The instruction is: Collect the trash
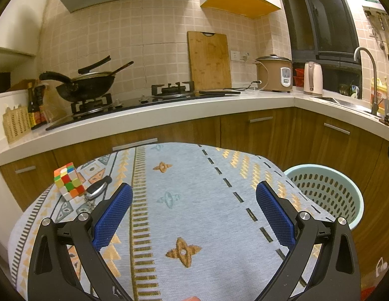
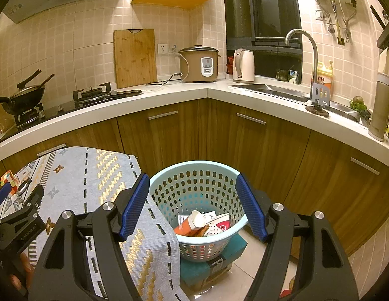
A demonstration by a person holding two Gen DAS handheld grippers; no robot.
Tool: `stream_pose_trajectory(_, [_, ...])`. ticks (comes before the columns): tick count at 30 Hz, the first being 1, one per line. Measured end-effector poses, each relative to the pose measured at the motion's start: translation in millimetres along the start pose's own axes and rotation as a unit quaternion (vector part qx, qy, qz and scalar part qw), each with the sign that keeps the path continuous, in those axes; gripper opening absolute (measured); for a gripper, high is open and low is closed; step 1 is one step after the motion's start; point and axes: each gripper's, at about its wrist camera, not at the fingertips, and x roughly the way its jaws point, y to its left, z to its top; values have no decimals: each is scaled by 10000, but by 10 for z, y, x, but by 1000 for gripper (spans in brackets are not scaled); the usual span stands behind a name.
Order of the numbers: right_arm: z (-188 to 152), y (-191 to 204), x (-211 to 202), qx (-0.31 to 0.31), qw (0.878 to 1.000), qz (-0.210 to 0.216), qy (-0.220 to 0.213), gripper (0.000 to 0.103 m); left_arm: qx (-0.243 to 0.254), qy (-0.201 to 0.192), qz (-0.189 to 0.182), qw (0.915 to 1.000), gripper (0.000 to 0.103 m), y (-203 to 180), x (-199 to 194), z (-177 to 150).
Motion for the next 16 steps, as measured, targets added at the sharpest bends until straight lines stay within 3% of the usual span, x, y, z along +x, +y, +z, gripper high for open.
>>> stream_pose_trajectory(4, [-7, -1, 3, 6, 10000, -2, 5, 68, -23, -32, 164, 9999, 96, 17, -12, -2])
stream_pose_trajectory(16, [-28, -4, 4, 13, 10000, 13, 30, 68, -150, 178, 30, 9997, 96, 45, 41, 32])
